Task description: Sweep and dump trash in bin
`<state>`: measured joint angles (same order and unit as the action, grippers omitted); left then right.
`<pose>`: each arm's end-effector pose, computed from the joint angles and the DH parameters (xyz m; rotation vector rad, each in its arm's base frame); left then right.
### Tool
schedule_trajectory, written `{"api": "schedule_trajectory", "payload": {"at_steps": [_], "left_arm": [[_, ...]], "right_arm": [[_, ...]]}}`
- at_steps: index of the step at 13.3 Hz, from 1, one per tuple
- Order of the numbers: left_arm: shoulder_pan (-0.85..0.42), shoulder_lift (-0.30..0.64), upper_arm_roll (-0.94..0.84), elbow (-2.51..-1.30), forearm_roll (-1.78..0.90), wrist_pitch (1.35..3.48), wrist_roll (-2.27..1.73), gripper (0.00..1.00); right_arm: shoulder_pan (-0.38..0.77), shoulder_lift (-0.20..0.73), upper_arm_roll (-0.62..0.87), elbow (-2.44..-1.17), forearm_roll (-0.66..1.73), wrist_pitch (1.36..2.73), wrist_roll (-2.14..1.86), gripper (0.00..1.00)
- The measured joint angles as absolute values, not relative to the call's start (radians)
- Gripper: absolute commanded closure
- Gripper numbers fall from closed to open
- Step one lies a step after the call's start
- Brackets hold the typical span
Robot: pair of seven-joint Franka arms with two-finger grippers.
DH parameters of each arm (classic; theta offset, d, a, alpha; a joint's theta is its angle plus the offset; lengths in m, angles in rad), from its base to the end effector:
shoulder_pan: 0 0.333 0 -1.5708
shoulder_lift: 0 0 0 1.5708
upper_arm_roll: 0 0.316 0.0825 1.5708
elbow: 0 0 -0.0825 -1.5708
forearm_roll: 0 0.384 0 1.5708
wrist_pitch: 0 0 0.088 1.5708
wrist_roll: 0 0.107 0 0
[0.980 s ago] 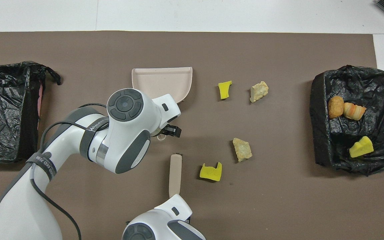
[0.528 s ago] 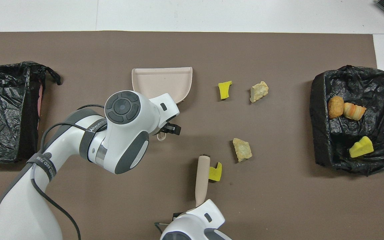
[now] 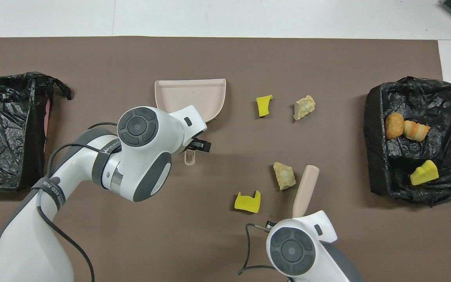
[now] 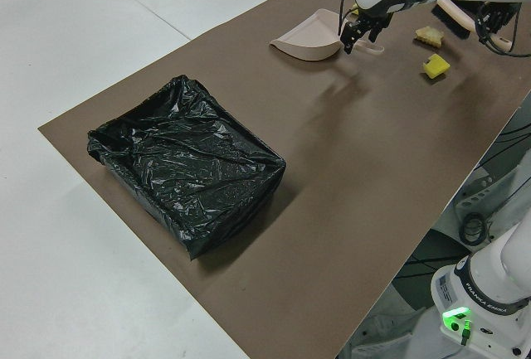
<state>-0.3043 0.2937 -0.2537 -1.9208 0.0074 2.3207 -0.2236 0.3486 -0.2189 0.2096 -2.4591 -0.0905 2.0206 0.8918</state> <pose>0.5352 -0.3243 0.3555 2.9939 -0.4901 0.1239 0.3655 0.2210 0.3606 2.8671 -0.4259 -0.1288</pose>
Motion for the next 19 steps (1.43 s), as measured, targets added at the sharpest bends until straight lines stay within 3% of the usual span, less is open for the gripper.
{"api": "schedule_trajectory", "payload": {"at_steps": [2,3,6,8,12,17,19], "left_arm": [[-0.304,0.306,-0.254,-1.919,0.045,2.321,-0.24,0.5],[-0.304,0.308,-0.253,-1.915,0.052,2.321,-0.241,0.55],[-0.304,0.31,-0.252,-1.897,0.085,2.302,-0.242,0.56],[-0.304,0.314,-0.252,-1.889,0.096,2.299,-0.242,1.0],[-0.291,0.316,-0.247,-1.882,0.109,2.283,-0.207,1.0],[-0.227,0.301,-0.242,-1.843,0.114,2.279,0.206,1.0],[-0.18,0.279,-0.24,-1.837,0.116,2.278,0.435,1.0]], "right_arm": [[0.299,-0.178,0.209,-2.455,-0.089,2.079,0.81,1.0],[0.292,-0.148,0.208,-2.442,-0.086,2.1,0.796,1.0],[0.303,-0.038,0.219,-2.345,-0.054,2.117,0.794,1.0],[0.31,0.028,0.221,-2.252,-0.044,2.118,0.781,1.0],[0.344,0.114,0.226,-2.135,0.053,2.118,0.699,1.0],[0.386,0.115,0.233,-2.076,0.116,2.114,0.69,1.0],[0.385,0.097,0.233,-2.053,0.116,2.053,0.69,1.0]]}}
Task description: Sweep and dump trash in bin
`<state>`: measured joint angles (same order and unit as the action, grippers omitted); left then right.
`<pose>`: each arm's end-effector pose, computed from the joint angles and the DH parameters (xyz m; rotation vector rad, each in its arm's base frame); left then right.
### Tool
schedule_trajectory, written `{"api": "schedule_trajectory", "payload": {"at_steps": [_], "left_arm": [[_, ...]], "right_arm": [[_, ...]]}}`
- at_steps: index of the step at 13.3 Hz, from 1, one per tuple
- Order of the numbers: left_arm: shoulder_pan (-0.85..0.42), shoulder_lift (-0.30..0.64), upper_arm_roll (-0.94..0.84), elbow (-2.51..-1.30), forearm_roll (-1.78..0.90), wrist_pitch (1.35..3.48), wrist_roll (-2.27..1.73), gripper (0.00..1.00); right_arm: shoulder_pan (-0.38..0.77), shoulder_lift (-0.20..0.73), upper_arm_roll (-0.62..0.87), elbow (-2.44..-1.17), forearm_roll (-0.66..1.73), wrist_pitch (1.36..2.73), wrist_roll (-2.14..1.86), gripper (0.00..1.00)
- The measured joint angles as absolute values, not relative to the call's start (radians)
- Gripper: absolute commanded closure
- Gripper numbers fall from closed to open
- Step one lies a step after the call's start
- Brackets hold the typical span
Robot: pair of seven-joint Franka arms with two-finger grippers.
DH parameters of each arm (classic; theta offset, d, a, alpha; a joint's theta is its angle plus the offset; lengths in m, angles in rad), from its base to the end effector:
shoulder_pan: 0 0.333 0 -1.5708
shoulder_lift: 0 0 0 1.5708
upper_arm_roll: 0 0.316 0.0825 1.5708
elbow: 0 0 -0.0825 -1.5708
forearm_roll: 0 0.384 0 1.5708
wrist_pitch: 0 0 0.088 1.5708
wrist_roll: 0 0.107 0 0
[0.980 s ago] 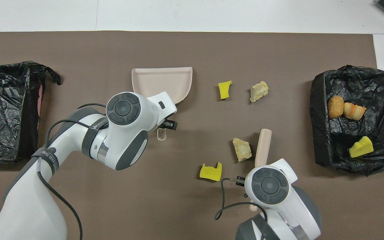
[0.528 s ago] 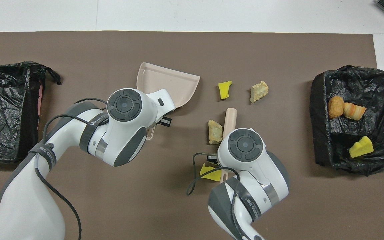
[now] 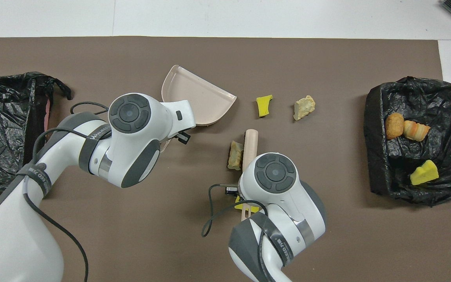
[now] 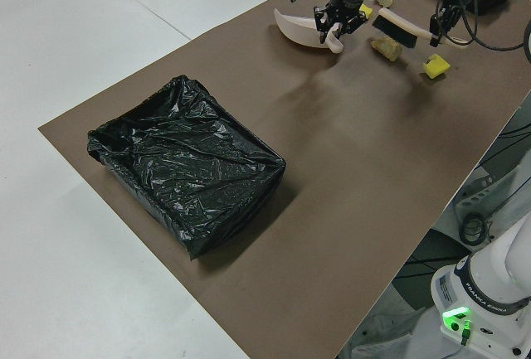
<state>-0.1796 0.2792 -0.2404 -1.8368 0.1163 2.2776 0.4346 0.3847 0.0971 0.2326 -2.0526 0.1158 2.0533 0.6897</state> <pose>0.5906 -0.2496 0.3987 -2.7852 1.3592 -0.2652 0.4513 0.3259 0.3854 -3.0865 0.2025 0.2313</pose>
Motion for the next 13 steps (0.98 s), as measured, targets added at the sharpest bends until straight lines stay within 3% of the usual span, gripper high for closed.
{"api": "schedule_trajectory", "payload": {"at_steps": [6,13], "left_arm": [[-0.027,0.203,-0.237,-1.84,0.116,2.149,1.05,1.0],[-0.049,0.125,-0.263,-2.029,0.113,2.124,1.154,1.0]], "right_arm": [[0.396,-0.013,0.234,-2.049,0.146,1.81,0.772,1.0],[0.558,-0.13,0.239,-2.223,0.188,1.79,1.239,1.0]]}}
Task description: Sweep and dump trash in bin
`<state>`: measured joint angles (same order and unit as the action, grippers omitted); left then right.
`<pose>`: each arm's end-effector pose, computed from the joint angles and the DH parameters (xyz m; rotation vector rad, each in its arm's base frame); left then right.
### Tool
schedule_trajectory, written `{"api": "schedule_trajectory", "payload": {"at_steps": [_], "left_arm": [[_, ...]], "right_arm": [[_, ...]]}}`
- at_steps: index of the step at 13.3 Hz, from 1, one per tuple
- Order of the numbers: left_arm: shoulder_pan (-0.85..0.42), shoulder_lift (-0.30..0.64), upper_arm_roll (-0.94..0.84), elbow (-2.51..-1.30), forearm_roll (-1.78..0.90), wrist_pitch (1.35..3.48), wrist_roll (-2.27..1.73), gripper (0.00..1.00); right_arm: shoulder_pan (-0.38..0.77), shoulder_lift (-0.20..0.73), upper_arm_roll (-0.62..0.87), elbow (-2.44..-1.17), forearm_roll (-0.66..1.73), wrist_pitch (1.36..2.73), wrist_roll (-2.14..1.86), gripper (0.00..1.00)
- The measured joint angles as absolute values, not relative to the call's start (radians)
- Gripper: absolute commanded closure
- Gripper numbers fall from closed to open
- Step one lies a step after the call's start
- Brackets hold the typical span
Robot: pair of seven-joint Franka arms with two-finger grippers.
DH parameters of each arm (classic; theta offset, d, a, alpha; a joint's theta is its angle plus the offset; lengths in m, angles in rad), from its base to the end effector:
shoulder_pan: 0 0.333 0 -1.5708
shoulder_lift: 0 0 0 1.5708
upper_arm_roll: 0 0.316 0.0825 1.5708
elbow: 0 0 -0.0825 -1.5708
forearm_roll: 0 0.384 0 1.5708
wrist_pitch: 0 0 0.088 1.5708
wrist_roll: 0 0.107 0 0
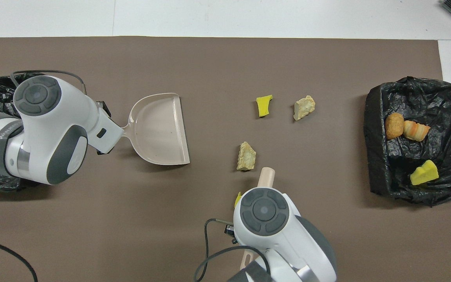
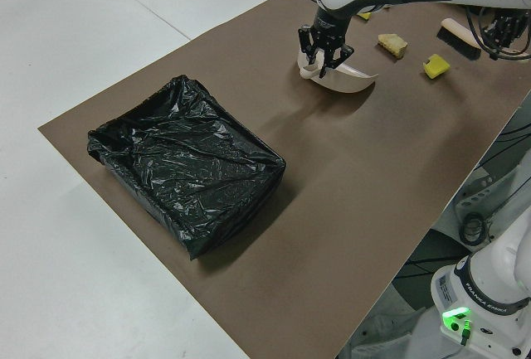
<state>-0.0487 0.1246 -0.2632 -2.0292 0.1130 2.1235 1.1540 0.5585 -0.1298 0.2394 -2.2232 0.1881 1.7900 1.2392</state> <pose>0.5466 -0.1679 0.3866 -2.2369 2.1367 0.0753 0.3143 0.3471 0.4075 2.8318 -0.7493 -0.4198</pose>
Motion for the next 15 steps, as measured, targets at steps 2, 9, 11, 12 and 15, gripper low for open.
{"api": "schedule_trajectory", "payload": {"at_steps": [2,9,11,12,15], "left_arm": [[-0.091,0.098,-0.265,-2.099,0.112,2.158,1.095,1.0],[-0.145,0.043,-0.266,-2.202,0.11,2.235,1.072,1.0],[-0.145,0.041,-0.265,-2.206,0.11,2.243,1.072,1.0],[-0.145,0.041,-0.265,-2.206,0.11,2.246,1.072,1.0],[-0.145,0.041,-0.264,-2.206,0.11,2.254,1.072,1.0]], "right_arm": [[0.601,-0.129,0.241,-2.259,0.226,1.842,1.376,1.0],[0.627,0.042,0.233,-2.248,0.261,2.113,1.426,1.0],[0.583,0.09,0.228,-2.181,0.252,2.12,1.356,1.0],[0.55,0.118,0.227,-2.142,0.246,2.12,1.304,1.0],[0.458,0.208,0.224,-2.01,0.238,2.119,1.175,1.0]]}}
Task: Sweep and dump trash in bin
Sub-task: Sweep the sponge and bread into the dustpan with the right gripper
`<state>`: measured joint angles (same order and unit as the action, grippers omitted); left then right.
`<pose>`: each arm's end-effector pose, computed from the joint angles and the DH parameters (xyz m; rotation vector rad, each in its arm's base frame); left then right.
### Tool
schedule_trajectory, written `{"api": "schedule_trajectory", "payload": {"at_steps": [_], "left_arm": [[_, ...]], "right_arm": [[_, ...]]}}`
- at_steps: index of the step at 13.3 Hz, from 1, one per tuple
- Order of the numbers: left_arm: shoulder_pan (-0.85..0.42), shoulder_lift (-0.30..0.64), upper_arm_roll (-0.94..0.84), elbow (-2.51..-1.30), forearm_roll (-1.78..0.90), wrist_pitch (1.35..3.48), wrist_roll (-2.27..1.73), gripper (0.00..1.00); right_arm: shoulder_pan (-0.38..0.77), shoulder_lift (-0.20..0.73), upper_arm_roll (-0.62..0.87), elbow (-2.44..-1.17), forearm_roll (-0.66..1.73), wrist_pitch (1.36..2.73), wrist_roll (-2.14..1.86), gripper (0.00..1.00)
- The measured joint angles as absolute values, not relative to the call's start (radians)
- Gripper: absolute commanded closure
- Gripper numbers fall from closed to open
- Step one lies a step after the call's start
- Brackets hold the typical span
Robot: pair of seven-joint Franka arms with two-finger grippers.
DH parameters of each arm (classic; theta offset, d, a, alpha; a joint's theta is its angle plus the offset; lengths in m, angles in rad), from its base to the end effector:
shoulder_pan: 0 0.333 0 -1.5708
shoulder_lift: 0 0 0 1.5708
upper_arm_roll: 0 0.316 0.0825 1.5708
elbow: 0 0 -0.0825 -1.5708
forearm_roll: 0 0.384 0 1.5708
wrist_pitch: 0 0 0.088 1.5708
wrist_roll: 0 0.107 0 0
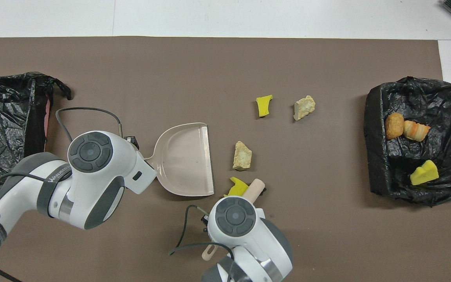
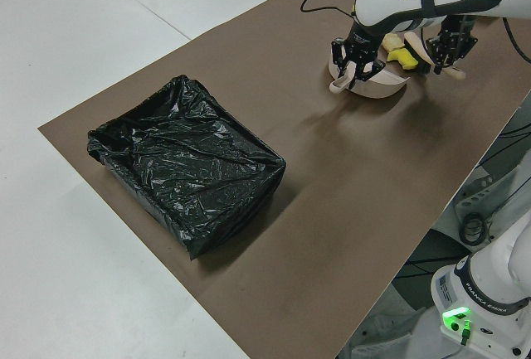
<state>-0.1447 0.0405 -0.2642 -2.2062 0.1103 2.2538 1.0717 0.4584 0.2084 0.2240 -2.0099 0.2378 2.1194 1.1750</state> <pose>0.4925 -0.2096 0.3640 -2.1918 2.1459 0.0247 0.4454 0.3714 0.3485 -2.8990 0.9437 0.3862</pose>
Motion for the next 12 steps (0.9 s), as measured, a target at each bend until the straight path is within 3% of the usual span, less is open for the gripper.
{"api": "schedule_trajectory", "payload": {"at_steps": [4,12], "left_arm": [[-0.145,0.041,-0.264,-2.207,0.109,2.256,1.056,1.0],[-0.145,0.041,-0.264,-2.208,0.108,2.259,1.009,1.0]], "right_arm": [[0.466,0.312,0.231,-1.874,0.235,2.118,1.153,1.0],[0.53,0.325,0.239,-1.821,0.235,2.117,0.822,1.0]]}}
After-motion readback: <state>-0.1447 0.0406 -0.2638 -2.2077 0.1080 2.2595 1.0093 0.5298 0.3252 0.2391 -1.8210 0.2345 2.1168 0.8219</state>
